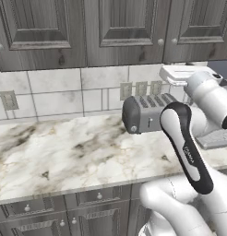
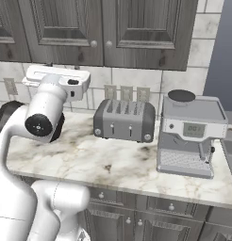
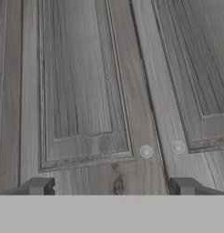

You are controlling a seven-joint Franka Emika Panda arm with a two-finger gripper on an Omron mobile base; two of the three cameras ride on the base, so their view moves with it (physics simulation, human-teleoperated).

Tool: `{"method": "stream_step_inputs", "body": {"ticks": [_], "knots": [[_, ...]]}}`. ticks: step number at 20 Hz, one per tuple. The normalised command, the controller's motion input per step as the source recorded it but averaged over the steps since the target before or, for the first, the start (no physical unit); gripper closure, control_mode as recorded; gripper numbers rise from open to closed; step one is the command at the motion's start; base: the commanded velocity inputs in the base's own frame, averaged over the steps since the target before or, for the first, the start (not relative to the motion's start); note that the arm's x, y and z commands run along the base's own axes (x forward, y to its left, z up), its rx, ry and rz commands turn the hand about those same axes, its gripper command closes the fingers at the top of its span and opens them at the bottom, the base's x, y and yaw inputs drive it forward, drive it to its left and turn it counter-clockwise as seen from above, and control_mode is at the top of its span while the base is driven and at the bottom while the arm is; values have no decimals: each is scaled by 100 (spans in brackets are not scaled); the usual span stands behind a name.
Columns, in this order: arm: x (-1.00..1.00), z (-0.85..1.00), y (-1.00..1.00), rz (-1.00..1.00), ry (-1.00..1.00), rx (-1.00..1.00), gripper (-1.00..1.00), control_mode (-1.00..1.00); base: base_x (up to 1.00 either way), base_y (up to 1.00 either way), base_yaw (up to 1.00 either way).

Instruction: Move the bowls from the cabinet to the plates on the dining table.

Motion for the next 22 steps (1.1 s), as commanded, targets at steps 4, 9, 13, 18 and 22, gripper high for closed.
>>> {"method": "stream_step_inputs", "body": {"ticks": [4, 9, 13, 18, 22], "knots": [[23, -1, -14, 0, 0, 0, -100, -100, 0, 0, 0], [40, -1, -6, 0, 0, 0, -100, -100, 0, 0, 0], [38, 0, -1, 0, 0, 0, -100, -100, 0, 0, 0], [32, 1, -7, 0, 0, 0, -100, -100, 0, 0, 0], [20, 0, -12, 0, 0, 0, -100, -100, 0, 0, 0]]}}
